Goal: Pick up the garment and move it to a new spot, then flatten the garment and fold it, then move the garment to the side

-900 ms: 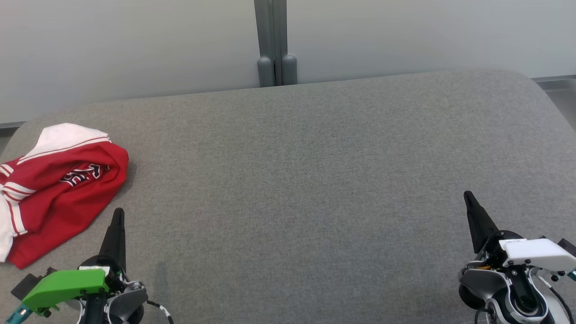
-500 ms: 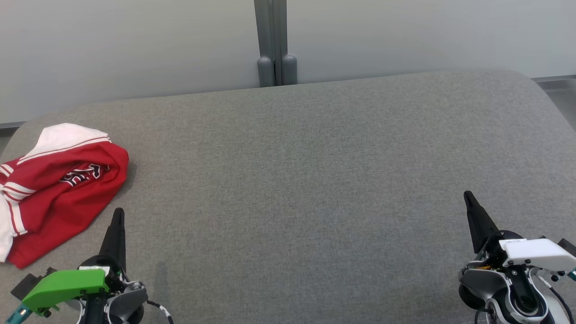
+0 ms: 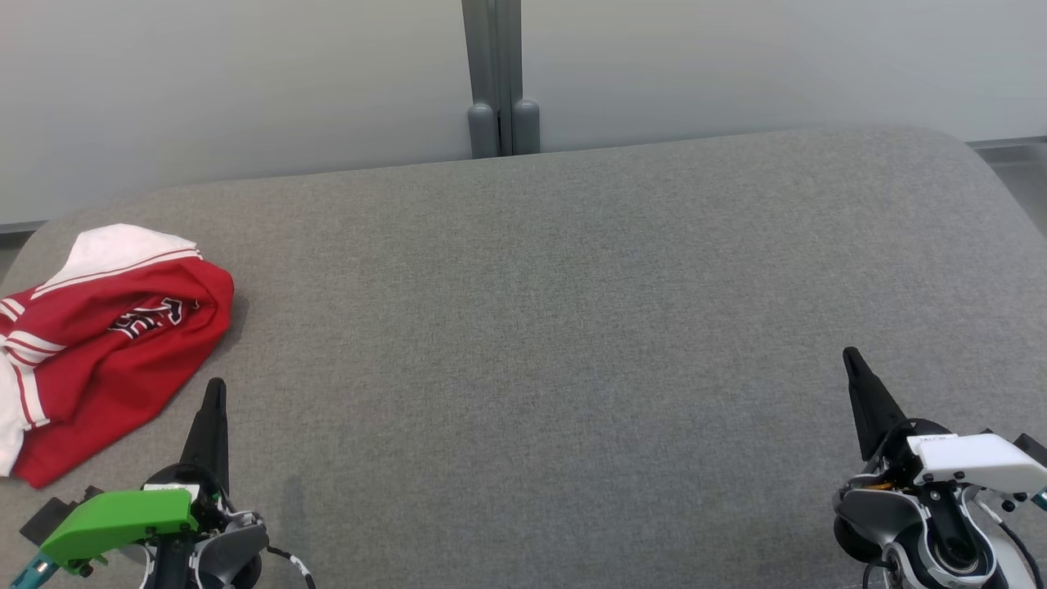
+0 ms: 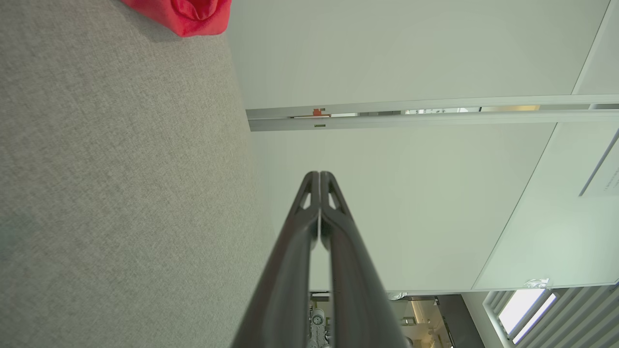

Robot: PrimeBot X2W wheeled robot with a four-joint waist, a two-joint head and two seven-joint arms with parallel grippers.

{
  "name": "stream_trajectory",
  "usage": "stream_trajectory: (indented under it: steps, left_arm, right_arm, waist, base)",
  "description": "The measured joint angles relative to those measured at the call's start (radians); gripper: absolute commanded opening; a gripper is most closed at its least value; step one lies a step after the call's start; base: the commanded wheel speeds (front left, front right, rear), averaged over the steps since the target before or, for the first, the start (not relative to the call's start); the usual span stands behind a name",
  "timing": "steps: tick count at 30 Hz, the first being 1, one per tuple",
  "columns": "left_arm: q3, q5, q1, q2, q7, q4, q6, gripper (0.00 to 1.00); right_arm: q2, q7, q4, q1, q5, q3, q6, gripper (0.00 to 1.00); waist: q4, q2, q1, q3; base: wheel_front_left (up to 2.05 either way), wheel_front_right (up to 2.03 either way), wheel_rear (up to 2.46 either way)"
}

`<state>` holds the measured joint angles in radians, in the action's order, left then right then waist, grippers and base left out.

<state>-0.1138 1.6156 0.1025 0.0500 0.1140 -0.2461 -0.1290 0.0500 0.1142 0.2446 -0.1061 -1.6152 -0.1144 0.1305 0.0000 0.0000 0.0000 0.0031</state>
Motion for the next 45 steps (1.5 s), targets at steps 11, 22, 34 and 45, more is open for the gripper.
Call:
stream_trajectory:
  steps: [11, 22, 34, 45]
  left_arm:
    - [0.0, 0.0, 0.0, 0.0, 0.0, 0.0, 0.0, 0.0]
    - [0.008, 0.0, -0.039, -0.009, -0.005, -0.038, 0.003, 1.0]
    - [0.032, -0.121, -0.052, -0.009, -0.064, 0.012, 0.003, 1.0]
    - [0.037, -0.406, -0.069, -0.009, -0.113, 0.077, 0.003, 1.0]
  right_arm:
    - [0.0, 0.0, 0.0, 0.0, 0.0, 0.0, 0.0, 0.0]
    - [-0.01, -0.004, 0.038, 0.039, 0.0, 0.012, 0.0, 1.0]
    - [-0.009, -0.064, 0.046, 0.032, 0.093, 0.07, 0.0, 1.0]
    - [-0.009, -0.112, 0.006, 0.032, 0.386, 0.108, 0.0, 1.0]
  waist:
    - [0.0, 0.0, 0.0, 0.0]
    - [0.0, 0.0, 0.0, 0.001]
    - [-0.001, 0.0, 0.0, 0.0]
    - [-0.003, 0.0, 0.0, -0.006]
  base:
    - [0.0, 0.0, 0.0]
    - [0.0, 0.0, 0.0]
    - [0.0, 0.0, 0.0]
    - [0.0, 0.0, 0.0]
